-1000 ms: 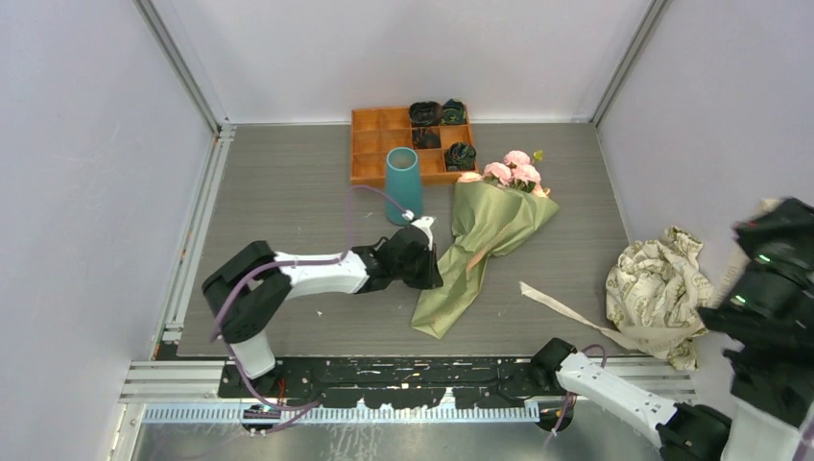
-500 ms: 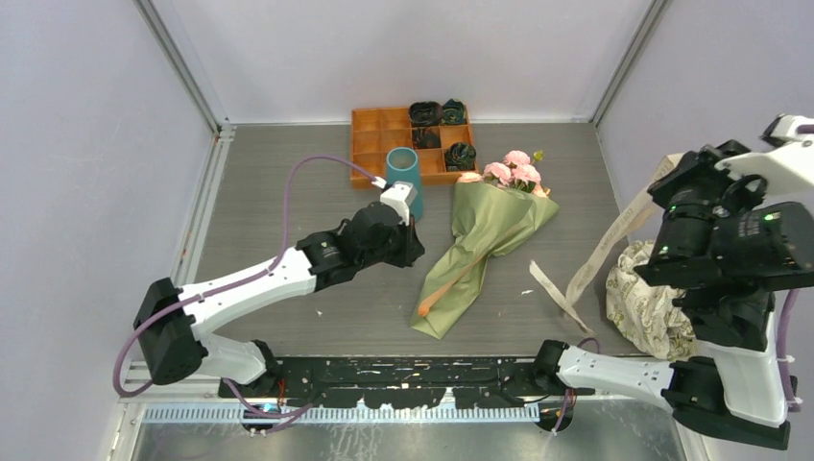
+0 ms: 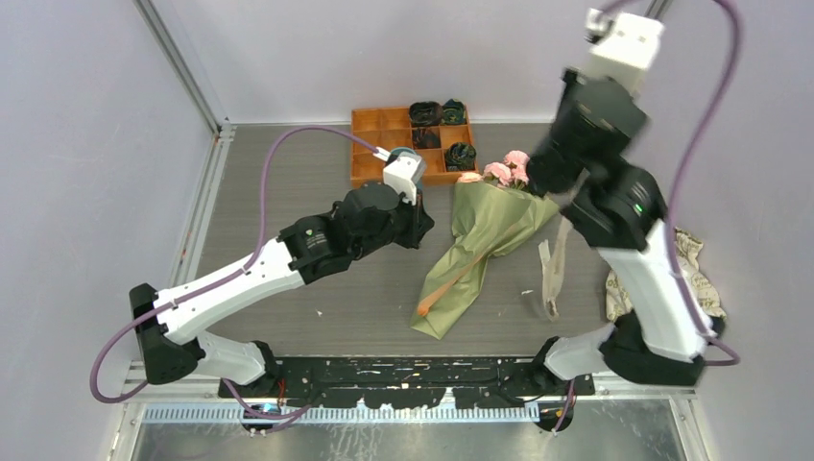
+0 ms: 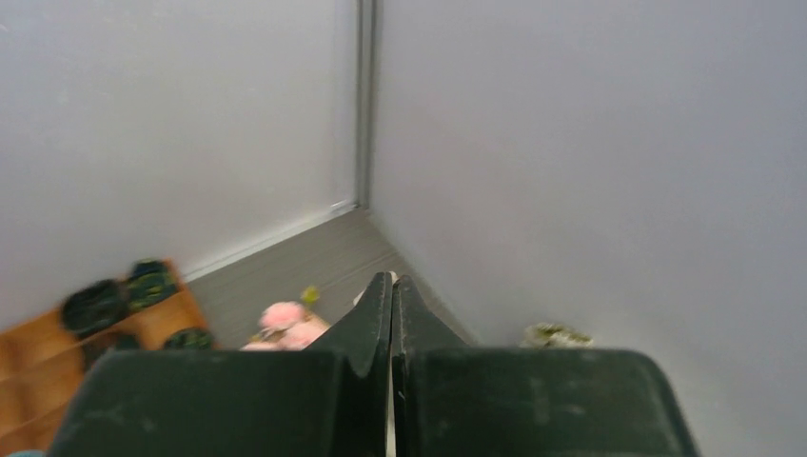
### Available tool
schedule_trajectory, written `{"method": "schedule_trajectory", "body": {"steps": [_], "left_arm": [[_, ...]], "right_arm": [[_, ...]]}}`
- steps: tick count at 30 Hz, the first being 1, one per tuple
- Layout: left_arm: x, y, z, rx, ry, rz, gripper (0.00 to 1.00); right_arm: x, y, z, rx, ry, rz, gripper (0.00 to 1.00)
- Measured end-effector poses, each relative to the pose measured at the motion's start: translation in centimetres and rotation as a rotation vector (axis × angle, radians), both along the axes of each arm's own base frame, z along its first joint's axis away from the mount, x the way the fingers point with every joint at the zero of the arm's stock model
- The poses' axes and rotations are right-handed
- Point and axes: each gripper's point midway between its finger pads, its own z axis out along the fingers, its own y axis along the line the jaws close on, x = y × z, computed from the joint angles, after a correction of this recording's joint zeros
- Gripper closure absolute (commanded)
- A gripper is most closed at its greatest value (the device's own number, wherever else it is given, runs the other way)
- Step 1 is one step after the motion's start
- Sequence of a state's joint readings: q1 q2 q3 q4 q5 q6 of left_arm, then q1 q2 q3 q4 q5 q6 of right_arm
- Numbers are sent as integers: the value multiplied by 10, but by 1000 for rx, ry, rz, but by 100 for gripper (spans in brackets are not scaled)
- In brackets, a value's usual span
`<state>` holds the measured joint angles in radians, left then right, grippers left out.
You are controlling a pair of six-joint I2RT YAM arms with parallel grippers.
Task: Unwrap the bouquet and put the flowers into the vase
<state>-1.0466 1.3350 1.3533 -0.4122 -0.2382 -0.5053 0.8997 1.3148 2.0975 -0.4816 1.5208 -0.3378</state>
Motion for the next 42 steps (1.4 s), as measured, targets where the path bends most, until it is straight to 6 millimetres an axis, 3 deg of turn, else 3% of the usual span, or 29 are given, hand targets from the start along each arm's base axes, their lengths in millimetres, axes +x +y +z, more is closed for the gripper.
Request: {"method": "schedule_trajectory", "body": {"steps": [2, 4, 5, 6, 7, 10, 12, 14, 18, 19, 21, 22, 27, 31, 36, 42], "left_arm": [[-1, -5, 2, 13, -14, -7, 100], [-4, -4, -3, 36, -12, -8, 100], [-4, -3, -5, 50, -9, -7, 100], [-5, -2, -8, 60, -6, -5, 100], [-5, 0, -9, 71, -5, 1, 100], [-4, 5, -14, 99, -4, 16, 100], [-4, 7, -16, 113, -7, 17, 100], [-4, 9, -18, 124, -6, 13, 100], [-6, 8, -21, 133, -1, 1, 98], [-7, 7, -22, 134, 2, -6, 97], [-8, 4, -25, 139, 9, -23, 92], [-10, 2, -29, 144, 16, -37, 89], [-17, -14, -51, 187, 54, -112, 73], [-23, -32, -70, 231, 81, -170, 66], [-31, -64, -95, 289, 101, -232, 54], [-33, -75, -137, 385, 131, -252, 50]], "right_arm": [[33, 1, -7, -58, 39, -25, 100], [74, -14, -24, -52, 75, -42, 100], [91, -29, -40, -40, 113, -59, 100], [111, -33, -70, -20, 185, -29, 100], [117, -70, -91, 7, 237, -111, 100], [124, -120, -154, 145, 364, -157, 99], [121, -146, -181, 258, 392, -186, 99], [114, -168, -194, 366, 378, -216, 98], [100, -189, -204, 528, 311, -242, 81], [97, -190, -208, 567, 299, -240, 74], [98, -184, -215, 623, 291, -215, 47], [102, -177, -221, 657, 289, -184, 42], [118, -148, -256, 788, 328, -69, 34], [118, -129, -275, 865, 327, -6, 28], [102, -104, -261, 913, 231, 98, 28], [81, -80, -235, 930, 101, 212, 27]]}}
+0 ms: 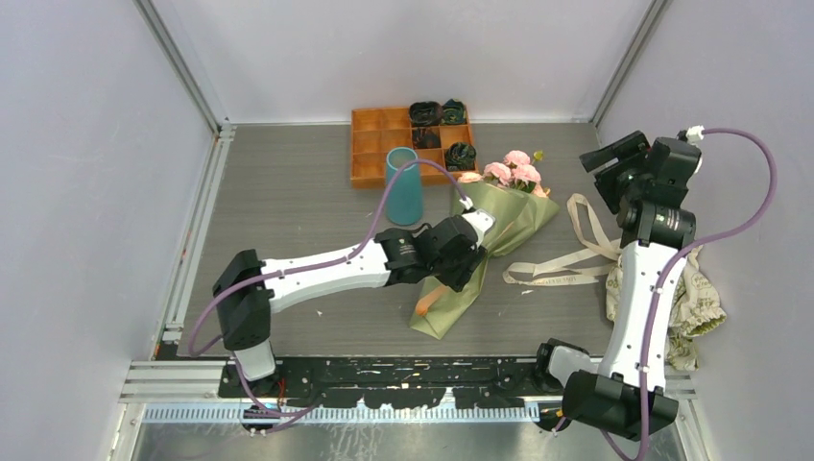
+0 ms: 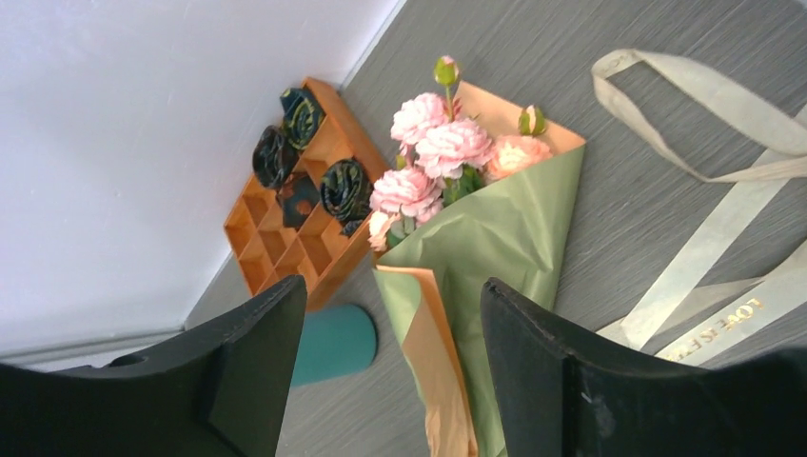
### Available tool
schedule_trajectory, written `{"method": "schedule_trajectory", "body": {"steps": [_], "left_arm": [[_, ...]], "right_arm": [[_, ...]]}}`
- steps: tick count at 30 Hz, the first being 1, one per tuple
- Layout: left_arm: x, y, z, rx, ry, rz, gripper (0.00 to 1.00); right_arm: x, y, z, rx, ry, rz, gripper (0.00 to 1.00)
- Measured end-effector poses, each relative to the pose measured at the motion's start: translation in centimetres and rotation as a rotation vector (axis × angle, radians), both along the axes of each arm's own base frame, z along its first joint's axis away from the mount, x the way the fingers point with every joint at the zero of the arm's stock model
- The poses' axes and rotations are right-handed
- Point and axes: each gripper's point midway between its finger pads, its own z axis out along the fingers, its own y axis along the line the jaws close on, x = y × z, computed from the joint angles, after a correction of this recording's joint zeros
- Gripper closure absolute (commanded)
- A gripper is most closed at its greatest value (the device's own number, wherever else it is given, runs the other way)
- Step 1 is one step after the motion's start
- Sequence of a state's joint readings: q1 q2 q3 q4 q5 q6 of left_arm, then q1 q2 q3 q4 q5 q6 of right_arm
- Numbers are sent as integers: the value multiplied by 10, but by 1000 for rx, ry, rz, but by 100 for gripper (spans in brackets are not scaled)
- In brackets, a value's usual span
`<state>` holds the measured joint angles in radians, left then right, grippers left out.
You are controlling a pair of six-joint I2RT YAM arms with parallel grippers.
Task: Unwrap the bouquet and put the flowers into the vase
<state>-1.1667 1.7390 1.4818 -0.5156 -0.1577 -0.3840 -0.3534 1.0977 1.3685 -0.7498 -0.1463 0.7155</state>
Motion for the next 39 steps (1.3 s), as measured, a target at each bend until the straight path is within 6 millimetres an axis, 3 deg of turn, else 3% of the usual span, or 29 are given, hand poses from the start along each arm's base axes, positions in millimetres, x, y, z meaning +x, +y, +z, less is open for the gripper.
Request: {"method": "schedule_trajectory", "body": {"steps": [2, 4, 9, 14, 19, 25, 32, 39], "left_arm": [[2, -1, -10, 22, 2, 6, 51], [4, -1, -16, 40, 2, 12, 59], [11, 0, -29, 77, -14, 39, 99], [24, 9, -41, 140, -52, 109, 100], [39, 39, -38, 172, -101, 263, 100], [45, 99, -30, 213, -137, 432, 100], [44, 129, -48, 283, -137, 509, 100], [47, 143, -59, 311, -138, 545, 100]], "right_arm": [[-4, 7, -2, 20, -15, 18, 27], [-4, 12, -6, 36, -16, 33, 28], [-3, 21, -26, 68, 20, 65, 30], [-5, 36, -46, 85, 58, 109, 29], [-9, 68, -68, 78, 110, 208, 28], [-20, 114, -117, 59, 225, 338, 28], [-11, 158, -175, 42, 371, 450, 29], [0, 196, -180, 1, 378, 536, 27]]}}
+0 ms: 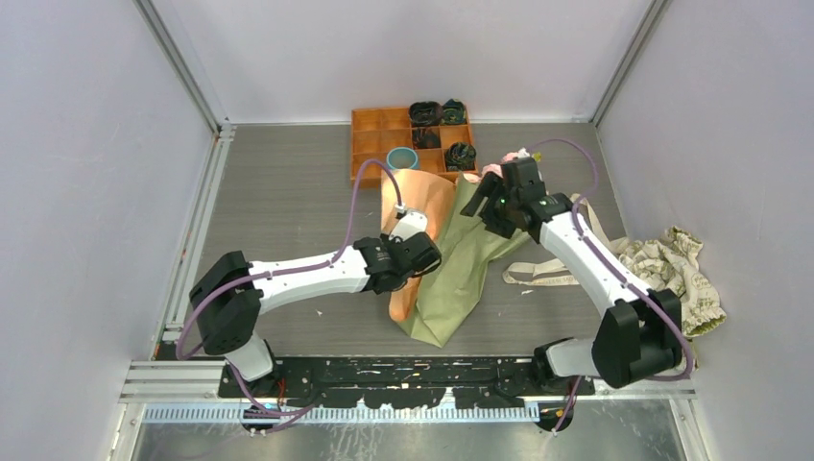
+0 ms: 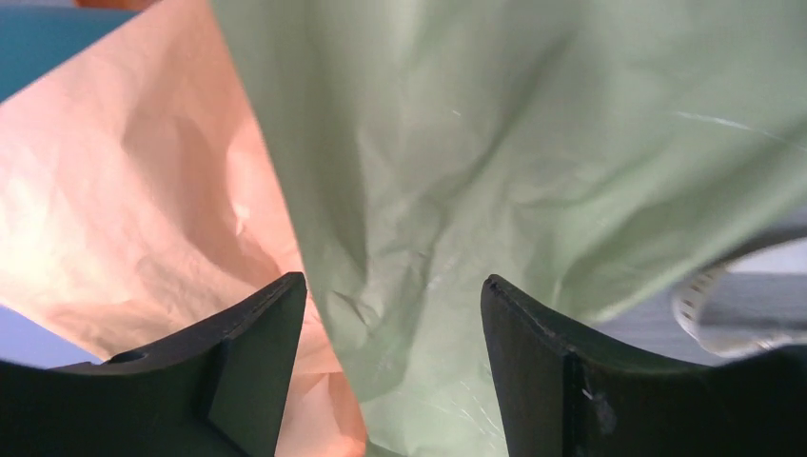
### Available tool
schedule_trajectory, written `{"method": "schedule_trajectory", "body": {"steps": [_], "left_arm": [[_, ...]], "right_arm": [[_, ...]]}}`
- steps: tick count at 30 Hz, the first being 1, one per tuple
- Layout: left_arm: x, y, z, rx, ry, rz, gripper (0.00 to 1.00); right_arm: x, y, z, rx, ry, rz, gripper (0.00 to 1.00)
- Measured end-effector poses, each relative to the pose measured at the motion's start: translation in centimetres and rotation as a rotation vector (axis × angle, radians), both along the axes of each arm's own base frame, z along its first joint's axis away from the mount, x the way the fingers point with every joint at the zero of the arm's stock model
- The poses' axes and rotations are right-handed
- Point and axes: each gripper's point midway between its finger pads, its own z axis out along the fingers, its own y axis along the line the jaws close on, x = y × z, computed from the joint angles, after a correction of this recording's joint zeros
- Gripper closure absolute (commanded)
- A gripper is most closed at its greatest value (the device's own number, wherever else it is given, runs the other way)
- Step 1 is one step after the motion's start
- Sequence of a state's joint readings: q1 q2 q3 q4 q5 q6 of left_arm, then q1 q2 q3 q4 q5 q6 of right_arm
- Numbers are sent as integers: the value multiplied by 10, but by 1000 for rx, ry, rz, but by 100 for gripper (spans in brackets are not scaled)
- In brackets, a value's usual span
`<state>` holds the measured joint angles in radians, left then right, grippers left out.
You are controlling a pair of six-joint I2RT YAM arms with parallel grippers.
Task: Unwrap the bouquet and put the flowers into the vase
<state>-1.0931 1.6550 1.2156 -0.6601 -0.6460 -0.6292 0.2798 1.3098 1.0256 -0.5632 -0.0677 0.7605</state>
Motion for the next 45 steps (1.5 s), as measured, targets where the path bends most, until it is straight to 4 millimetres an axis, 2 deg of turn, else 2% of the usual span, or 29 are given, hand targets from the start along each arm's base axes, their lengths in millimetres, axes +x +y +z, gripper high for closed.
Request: {"method": "schedule_trajectory", "body": {"steps": [6, 12, 14, 18, 20, 24, 27, 31, 34, 36, 38, 40, 45], "left_arm": [[-3, 24, -17, 33, 30, 32, 100], [-3, 28, -14, 4, 22, 44, 100], [-4, 28, -14, -2, 23, 43, 100], [-4, 29, -15, -11, 25, 45, 100], [-5, 28, -15, -16, 28, 44, 100], [-8, 31, -18, -31, 35, 46, 100], [-11, 32, -21, -48, 42, 55, 100], [-17, 35, -29, -62, 62, 64, 100], [-22, 38, -37, -67, 84, 70, 100], [-27, 41, -44, -70, 102, 76, 100], [-31, 43, -50, -72, 121, 79, 100], [-35, 44, -55, -76, 137, 82, 100], [-41, 41, -61, -90, 161, 66, 100]], "right_arm": [[22, 40, 8, -15, -35, 78, 27], [39, 56, -8, -59, -8, 91, 31], [44, 58, -19, -78, 14, 89, 43], [51, 59, -40, -123, 61, 92, 84], [51, 58, -47, -138, 76, 92, 98], [48, 49, -46, -174, 84, 71, 99], [41, 37, -24, -200, 47, 40, 99], [18, 13, 45, -189, -112, -24, 99], [-18, -16, 110, -150, -268, -102, 99], [-43, -36, 137, -132, -340, -153, 99], [-69, -56, 149, -135, -365, -203, 99], [-93, -74, 151, -146, -362, -245, 99], [-145, -108, 130, -178, -287, -327, 98]]}}
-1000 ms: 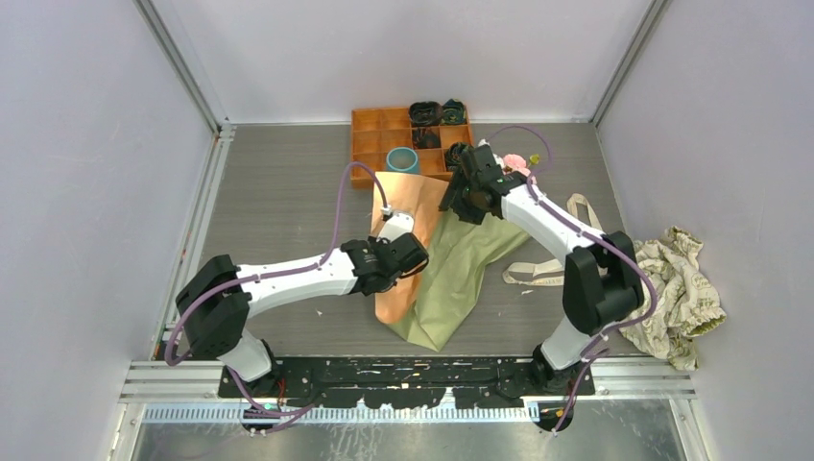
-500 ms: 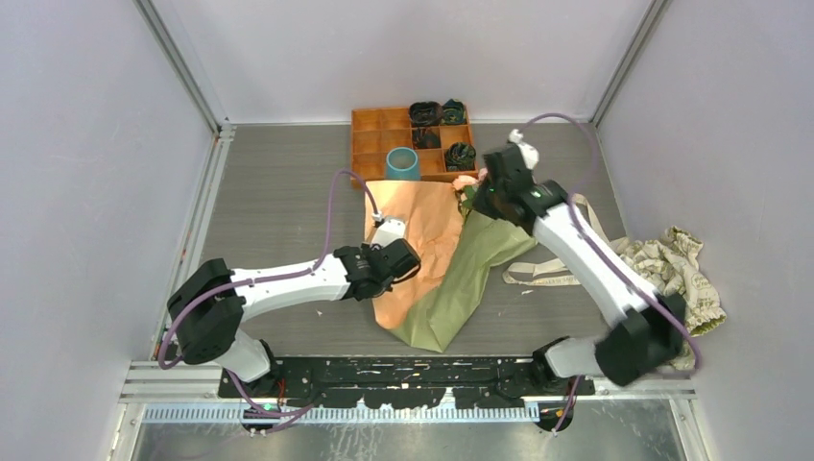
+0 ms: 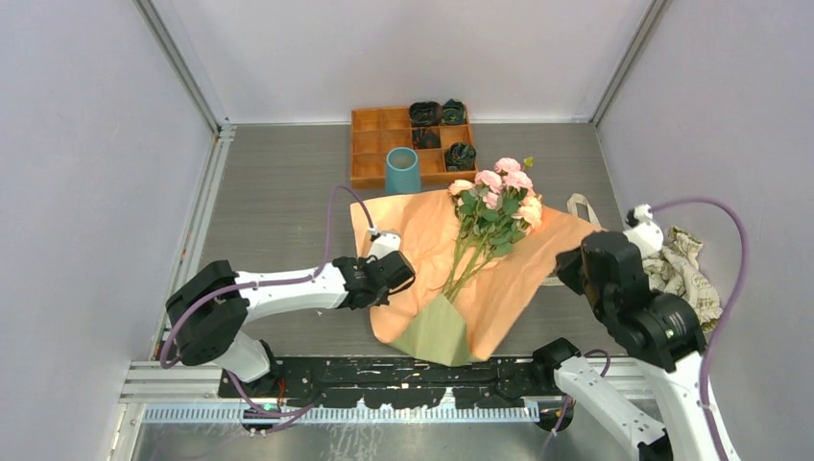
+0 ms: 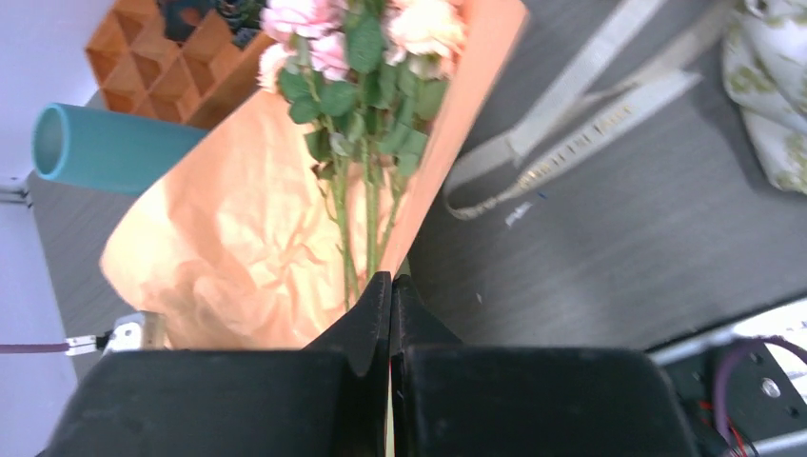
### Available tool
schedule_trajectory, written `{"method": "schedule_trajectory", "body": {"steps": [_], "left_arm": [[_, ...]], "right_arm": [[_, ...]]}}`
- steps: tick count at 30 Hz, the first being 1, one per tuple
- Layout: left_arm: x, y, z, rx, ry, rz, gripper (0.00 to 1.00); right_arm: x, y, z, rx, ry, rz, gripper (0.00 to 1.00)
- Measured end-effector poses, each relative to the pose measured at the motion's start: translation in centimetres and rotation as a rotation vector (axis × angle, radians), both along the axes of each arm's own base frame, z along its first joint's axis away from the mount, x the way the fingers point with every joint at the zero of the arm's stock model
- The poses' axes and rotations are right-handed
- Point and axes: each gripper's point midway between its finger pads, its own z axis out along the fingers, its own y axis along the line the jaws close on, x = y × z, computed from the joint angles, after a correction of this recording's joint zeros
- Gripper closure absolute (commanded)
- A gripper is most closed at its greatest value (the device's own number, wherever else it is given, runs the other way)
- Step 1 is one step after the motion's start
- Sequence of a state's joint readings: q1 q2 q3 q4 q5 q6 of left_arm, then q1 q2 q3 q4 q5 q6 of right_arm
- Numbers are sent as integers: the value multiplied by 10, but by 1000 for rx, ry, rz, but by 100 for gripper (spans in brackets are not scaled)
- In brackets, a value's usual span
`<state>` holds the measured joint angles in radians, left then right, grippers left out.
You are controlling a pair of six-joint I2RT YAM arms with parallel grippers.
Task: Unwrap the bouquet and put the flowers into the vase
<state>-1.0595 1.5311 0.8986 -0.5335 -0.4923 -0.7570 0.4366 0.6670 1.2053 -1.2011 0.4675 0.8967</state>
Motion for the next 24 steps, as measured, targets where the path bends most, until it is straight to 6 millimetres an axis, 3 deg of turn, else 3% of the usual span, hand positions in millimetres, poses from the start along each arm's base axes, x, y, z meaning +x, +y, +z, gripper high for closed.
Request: {"method": "schedule_trajectory", "body": {"steps": [6, 11, 15, 18, 21, 24], "left_arm": [[-7, -12, -2, -33, 8, -35, 100], [-10, -18, -2, -52, 3, -46, 100], [-13, -15, -7, -49, 9, -39, 100], [-17, -10, -9, -49, 12, -35, 100], [-18, -8, 3, -76, -2, -36, 100], [-23, -7, 30, -125, -43, -48, 99]], "right_arm": [[-46, -27, -14, 47, 26, -102, 87], [-62, -44, 2, 91, -24, -188, 63], [-64, -52, 25, 117, -99, -227, 51], [-61, -53, 39, 127, -152, -230, 51], [-49, -45, 53, 132, -194, -196, 51], [-24, -24, 62, 121, -182, -120, 51]]}}
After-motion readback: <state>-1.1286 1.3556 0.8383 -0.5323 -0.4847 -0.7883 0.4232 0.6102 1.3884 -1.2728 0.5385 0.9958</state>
